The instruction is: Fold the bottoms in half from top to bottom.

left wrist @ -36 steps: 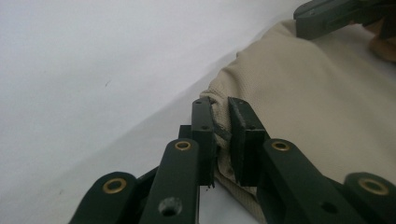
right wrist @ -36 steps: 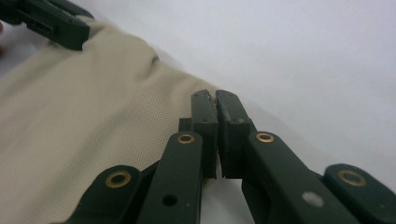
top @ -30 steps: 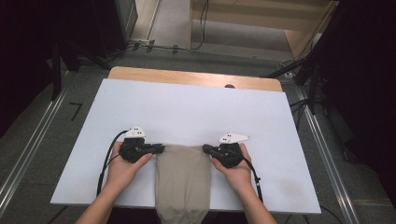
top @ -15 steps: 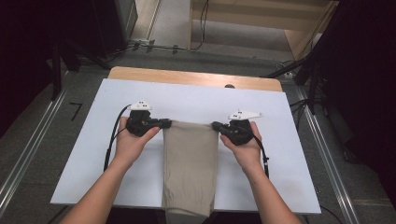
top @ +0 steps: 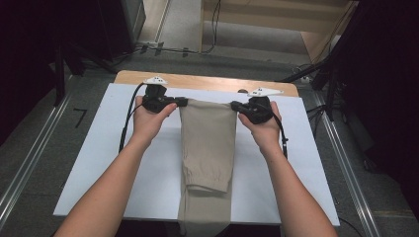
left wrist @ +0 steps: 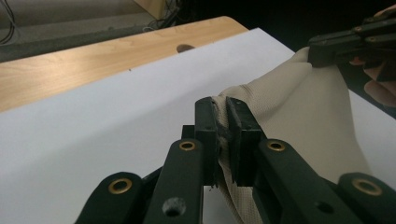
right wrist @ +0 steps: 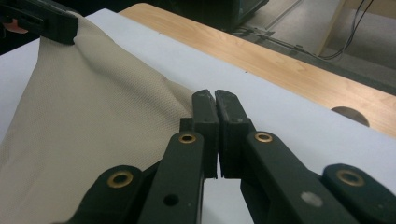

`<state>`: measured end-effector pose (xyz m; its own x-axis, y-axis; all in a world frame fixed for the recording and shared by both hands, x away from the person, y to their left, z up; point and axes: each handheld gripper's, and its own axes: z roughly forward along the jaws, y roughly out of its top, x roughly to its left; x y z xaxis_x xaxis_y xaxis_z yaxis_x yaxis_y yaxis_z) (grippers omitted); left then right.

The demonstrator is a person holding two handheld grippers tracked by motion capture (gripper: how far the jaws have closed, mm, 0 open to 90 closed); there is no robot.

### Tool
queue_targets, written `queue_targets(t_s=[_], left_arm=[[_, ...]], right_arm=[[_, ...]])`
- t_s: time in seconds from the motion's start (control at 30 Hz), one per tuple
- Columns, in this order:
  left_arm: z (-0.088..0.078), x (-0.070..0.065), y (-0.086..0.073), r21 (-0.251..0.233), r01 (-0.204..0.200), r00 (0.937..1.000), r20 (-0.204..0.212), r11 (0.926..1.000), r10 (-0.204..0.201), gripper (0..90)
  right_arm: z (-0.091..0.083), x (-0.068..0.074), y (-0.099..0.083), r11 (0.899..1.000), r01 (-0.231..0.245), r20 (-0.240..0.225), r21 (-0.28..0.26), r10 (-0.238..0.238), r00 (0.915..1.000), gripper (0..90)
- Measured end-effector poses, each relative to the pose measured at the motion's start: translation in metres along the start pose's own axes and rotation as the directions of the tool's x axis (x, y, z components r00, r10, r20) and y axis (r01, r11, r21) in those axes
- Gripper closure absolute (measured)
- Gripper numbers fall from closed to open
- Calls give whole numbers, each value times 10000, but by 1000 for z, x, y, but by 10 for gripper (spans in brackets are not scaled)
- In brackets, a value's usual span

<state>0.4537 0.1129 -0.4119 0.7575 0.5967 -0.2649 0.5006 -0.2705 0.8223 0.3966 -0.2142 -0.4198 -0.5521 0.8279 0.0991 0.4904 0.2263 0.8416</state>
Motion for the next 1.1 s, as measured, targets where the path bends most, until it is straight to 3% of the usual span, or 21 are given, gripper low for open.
queue_targets(t_s=[0.13, 0.17, 0.2, 0.23, 0.27, 0.3, 0.37, 0.4, 0.57, 0.7, 0.87, 0.93, 1.1], left_arm=[[10, 7, 9, -22, -20, 9997, -237, 10000, 20, 844], [12, 9, 9, -101, -51, 9992, -402, 9999, 47, 821], [15, 11, 10, -129, -30, 9960, -890, 9999, 18, 737], [17, 13, 10, -63, 147, 9909, -1335, 9999, -154, 559], [16, 17, 10, -10, 405, 9904, -1320, 9992, -403, 439], [13, 20, 9, -168, 664, 9911, -1145, 9977, -679, 412], [6, 23, 6, -470, 993, 9900, -955, 9939, -1035, 336], [2, 23, 4, -569, 1039, 9911, -771, 9930, -1082, 298], [-7, 6, -14, -196, 460, 9978, -474, 9987, -469, 269], [-14, -17, -35, -52, 72, 9999, -87, 10000, -72, 296], [-23, -46, -70, -94, 111, 9962, 871, 9999, -102, 373], [-24, -57, -85, 67, 179, 9945, 1033, 9998, -185, 382], [-23, -84, -121, 612, -20, 9955, 950, 9981, -38, 414]], right_arm=[[9, -11, 5, 9997, -228, 54, -39, 228, 9997, 858], [12, -15, 6, 9988, -468, 37, -111, 468, 9989, 845], [14, -18, 6, 9975, -688, 24, -166, 688, 9976, 796], [16, -21, 6, 9949, -991, 173, -180, 994, 9949, 656], [19, -25, 7, 9903, -1387, 447, -39, 1387, 9893, 523], [20, -28, 6, 9853, -1711, 614, 40, 1705, 9834, 460], [17, -32, 3, 9693, -2456, 459, -117, 2459, 9682, 393], [15, -34, -1, 9648, -2625, 206, -187, 2629, 9646, 393], [1, -24, -23, 9783, -2071, 216, -32, 2071, 9781, 393], [-10, -7, -44, 9781, -2077, -154, 90, 2079, 9780, 406], [-24, 21, -70, 9792, -2010, -910, 285, 2028, 9750, 448], [-28, 33, -81, 9810, -1890, -1060, 444, 1927, 9755, 452], [-36, 59, -106, 9816, -1681, -1174, 905, 1782, 9770, 460]])
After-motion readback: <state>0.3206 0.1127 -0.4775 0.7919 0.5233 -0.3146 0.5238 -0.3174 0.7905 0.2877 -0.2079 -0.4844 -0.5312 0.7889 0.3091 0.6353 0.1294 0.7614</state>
